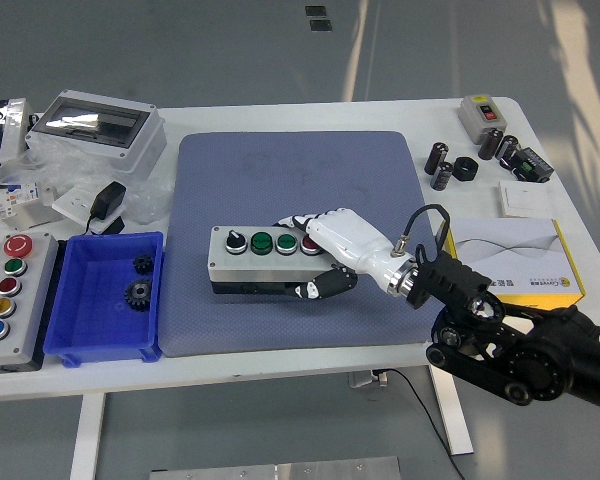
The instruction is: Pick up the button,place it on the desk,press the button,press the button
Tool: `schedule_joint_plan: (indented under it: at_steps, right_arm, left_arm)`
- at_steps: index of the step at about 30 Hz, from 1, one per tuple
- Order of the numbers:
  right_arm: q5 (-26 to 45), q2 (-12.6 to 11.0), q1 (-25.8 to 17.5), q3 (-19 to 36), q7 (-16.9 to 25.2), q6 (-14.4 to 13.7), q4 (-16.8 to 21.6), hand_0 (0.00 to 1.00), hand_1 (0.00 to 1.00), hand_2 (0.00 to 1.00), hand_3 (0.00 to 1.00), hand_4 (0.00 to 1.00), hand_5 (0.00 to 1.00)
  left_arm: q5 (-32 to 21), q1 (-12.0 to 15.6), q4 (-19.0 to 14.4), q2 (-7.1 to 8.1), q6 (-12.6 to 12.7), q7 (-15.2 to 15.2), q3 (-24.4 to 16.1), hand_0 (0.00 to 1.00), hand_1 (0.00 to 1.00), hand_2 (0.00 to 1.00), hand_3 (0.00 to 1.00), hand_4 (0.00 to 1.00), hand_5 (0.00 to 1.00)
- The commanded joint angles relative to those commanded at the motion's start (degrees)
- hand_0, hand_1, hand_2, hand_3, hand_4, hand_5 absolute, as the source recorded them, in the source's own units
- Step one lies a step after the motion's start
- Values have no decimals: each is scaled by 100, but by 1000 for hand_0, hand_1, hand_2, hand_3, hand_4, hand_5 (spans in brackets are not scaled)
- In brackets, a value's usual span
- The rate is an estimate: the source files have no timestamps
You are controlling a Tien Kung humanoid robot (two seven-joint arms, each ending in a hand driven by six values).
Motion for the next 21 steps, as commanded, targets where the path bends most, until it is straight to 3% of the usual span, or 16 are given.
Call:
schedule_joint_plan:
  at_steps: [3, 4, 9, 10, 15, 16, 21]
  right_arm:
    - [15, 31, -2, -41, -60, 70, -148, 371, 399, 398, 379, 219, 2]
    - [29, 37, -4, -50, -79, 92, -184, 568, 539, 485, 442, 310, 2]
    - [155, 36, -20, -61, -169, 162, -262, 568, 539, 485, 442, 310, 2]
    - [181, 32, -23, -64, -181, 168, -265, 701, 655, 606, 606, 203, 2]
    - [274, 15, -41, -68, -239, 186, -268, 701, 655, 606, 606, 203, 2]
    - [284, 12, -42, -67, -245, 185, -268, 731, 679, 653, 674, 86, 2]
    - [359, -9, -48, -69, -260, 190, -264, 731, 679, 653, 674, 86, 2]
  left_arm:
    - [6, -9, 0, 3, 0, 4, -7, 636, 597, 546, 596, 622, 221]
    - [9, -12, 0, 5, 0, 4, -10, 636, 597, 546, 595, 624, 230]
    - [24, -20, 0, 20, 0, 8, -25, 636, 597, 546, 595, 624, 230]
    - [27, -21, 0, 23, 0, 10, -29, 636, 597, 546, 594, 624, 229]
    - [54, -15, 0, 29, 1, 25, -53, 636, 597, 546, 594, 624, 229]
    - [60, -15, 0, 31, 1, 26, -57, 636, 598, 546, 594, 624, 230]
    - [79, -21, 0, 37, 1, 29, -71, 636, 598, 546, 594, 624, 230]
